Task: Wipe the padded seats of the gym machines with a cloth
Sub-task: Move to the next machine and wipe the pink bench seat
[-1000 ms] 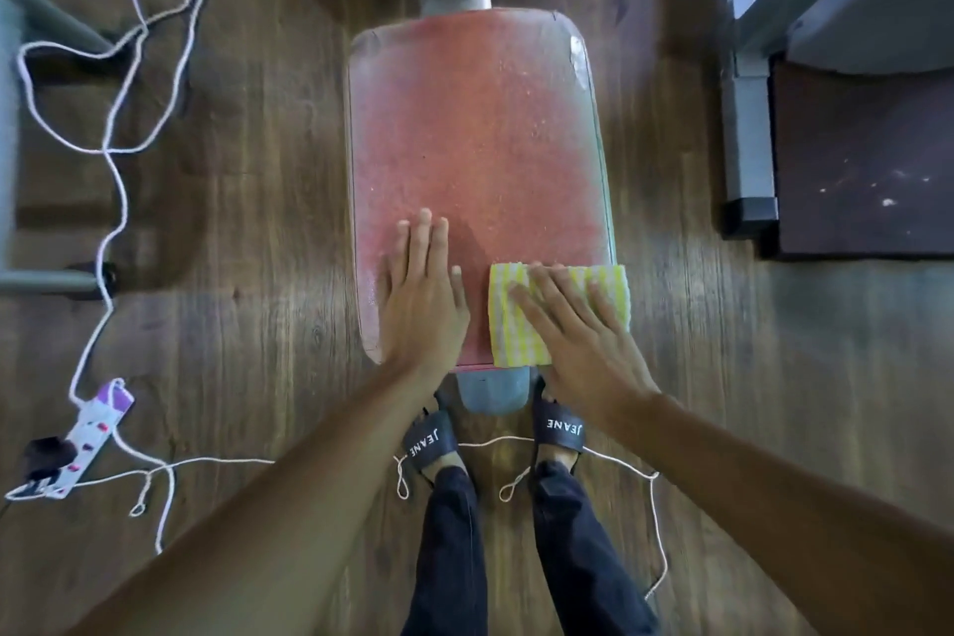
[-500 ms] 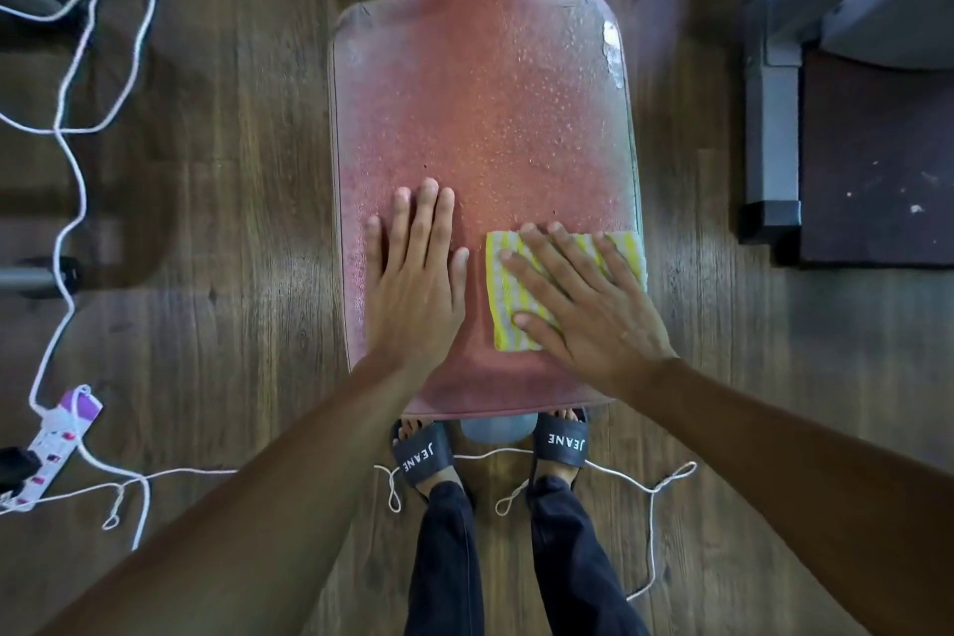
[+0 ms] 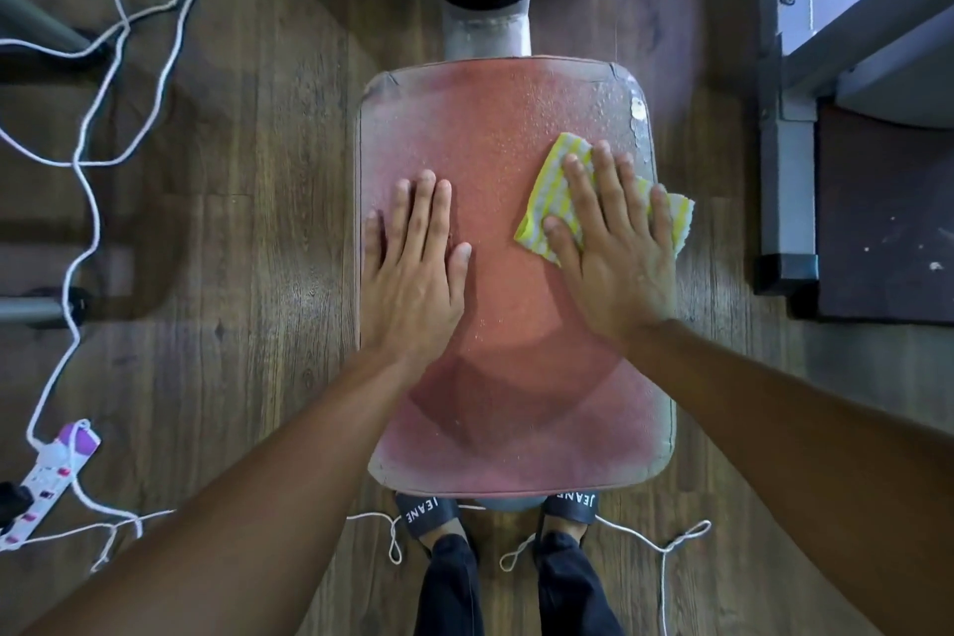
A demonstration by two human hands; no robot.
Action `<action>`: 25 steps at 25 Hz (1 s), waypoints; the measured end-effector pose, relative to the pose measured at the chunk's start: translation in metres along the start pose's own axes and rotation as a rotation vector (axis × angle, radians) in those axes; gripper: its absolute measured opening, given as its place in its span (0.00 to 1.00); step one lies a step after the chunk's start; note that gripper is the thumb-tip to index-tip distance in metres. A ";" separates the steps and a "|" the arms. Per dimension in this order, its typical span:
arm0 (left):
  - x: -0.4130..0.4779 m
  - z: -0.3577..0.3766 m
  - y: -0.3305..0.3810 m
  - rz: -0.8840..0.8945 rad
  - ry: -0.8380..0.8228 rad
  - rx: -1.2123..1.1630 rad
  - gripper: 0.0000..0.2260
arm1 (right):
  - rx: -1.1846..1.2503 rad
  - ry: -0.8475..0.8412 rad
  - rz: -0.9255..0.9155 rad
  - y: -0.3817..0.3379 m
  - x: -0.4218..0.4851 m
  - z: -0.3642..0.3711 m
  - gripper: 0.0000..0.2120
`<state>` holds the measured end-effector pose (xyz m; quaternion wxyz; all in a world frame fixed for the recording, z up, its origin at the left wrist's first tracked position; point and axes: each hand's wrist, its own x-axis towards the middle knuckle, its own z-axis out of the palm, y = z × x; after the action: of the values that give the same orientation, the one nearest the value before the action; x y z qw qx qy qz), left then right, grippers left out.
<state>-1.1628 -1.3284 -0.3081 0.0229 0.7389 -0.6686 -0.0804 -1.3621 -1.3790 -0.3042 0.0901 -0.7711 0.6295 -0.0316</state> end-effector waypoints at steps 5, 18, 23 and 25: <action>0.000 0.002 -0.001 0.000 -0.002 0.013 0.26 | 0.128 -0.043 0.218 -0.011 0.058 -0.003 0.29; 0.001 0.001 -0.004 0.027 -0.015 -0.102 0.26 | 0.055 -0.108 -0.155 -0.047 0.078 -0.002 0.29; -0.023 -0.002 -0.011 -0.061 0.052 -0.142 0.24 | 0.009 -0.044 -0.219 -0.047 0.016 0.006 0.28; -0.049 -0.001 -0.012 -0.060 0.039 -0.142 0.24 | -0.006 -0.041 -0.225 -0.045 -0.006 0.008 0.28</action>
<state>-1.1556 -1.2783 -0.3042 0.0857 0.7565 -0.6383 -0.1139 -1.3184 -1.3636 -0.3033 0.0965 -0.8376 0.5372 -0.0239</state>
